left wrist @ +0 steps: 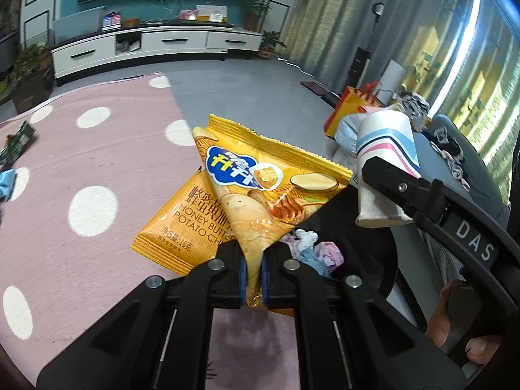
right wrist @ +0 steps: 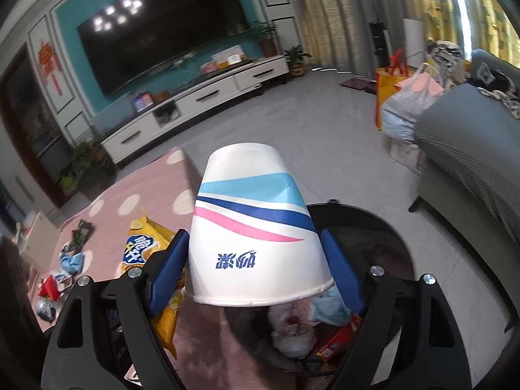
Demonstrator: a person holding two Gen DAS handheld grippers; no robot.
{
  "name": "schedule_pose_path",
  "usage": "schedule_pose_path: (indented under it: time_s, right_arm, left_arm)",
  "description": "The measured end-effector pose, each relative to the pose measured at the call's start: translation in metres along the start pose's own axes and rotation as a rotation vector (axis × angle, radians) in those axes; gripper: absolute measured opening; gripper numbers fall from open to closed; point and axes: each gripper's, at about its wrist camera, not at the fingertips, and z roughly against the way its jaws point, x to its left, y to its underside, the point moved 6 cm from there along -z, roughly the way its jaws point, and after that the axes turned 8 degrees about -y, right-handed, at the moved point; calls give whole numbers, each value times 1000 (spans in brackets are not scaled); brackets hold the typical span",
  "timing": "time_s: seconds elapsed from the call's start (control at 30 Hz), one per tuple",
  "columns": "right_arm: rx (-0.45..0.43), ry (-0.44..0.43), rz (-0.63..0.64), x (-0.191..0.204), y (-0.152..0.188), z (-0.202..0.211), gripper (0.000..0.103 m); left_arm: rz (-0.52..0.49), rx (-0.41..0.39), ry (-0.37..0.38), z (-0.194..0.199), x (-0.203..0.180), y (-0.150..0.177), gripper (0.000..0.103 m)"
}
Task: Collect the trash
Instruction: 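Carry the chip bags and white cup over the black bin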
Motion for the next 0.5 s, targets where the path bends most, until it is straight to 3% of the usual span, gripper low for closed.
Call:
schedule_pose_path:
  time_s: [0.5]
  right_arm:
    - [-16, 143, -135, -71, 0, 8, 81]
  left_arm:
    - [-92, 48, 139, -32, -59, 1, 8]
